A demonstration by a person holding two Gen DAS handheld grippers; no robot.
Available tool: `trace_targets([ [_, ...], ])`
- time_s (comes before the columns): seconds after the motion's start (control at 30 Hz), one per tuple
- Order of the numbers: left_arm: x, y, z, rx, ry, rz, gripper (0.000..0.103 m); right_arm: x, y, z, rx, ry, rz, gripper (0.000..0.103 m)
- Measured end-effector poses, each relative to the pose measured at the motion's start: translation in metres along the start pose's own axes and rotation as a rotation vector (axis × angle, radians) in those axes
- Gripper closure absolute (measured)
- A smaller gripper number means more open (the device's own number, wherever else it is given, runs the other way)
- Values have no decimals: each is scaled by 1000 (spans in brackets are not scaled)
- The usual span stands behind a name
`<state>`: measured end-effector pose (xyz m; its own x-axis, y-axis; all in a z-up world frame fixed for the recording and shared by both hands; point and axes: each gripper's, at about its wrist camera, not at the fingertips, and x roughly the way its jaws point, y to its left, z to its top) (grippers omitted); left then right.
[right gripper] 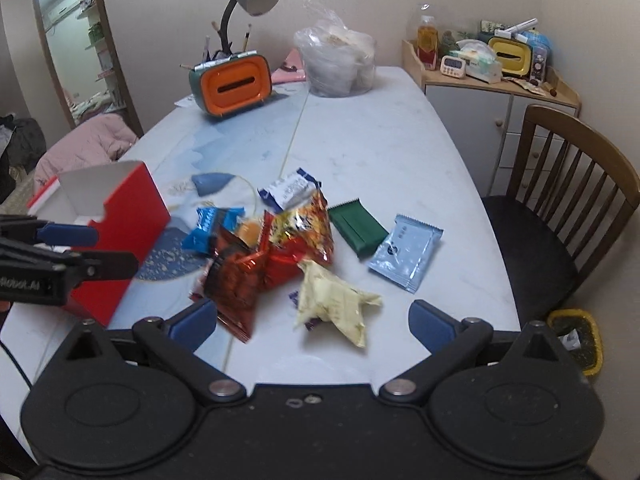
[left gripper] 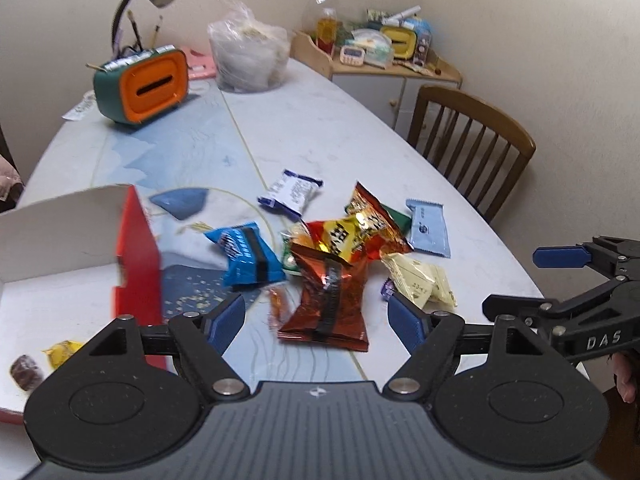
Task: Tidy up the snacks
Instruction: 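Move both grippers back over the snack pile, then grasp the red-brown chip bag with the left gripper while the right gripper grasps the cream bag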
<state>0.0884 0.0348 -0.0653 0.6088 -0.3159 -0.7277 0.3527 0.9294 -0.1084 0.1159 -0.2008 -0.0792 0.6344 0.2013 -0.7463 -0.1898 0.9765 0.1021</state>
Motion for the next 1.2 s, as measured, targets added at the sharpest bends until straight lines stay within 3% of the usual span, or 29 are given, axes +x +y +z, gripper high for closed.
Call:
trace_targets([
  [0.47, 70, -24, 5, 51, 121, 15, 25, 66, -11, 1, -306, 80, 77, 4],
  [0.8, 108, -25, 12, 65, 179, 36, 25, 102, -15, 3, -524, 131, 147, 15],
  [1.2, 125, -24, 15, 29, 211, 25, 26, 117, -28, 8, -439, 166, 229, 45],
])
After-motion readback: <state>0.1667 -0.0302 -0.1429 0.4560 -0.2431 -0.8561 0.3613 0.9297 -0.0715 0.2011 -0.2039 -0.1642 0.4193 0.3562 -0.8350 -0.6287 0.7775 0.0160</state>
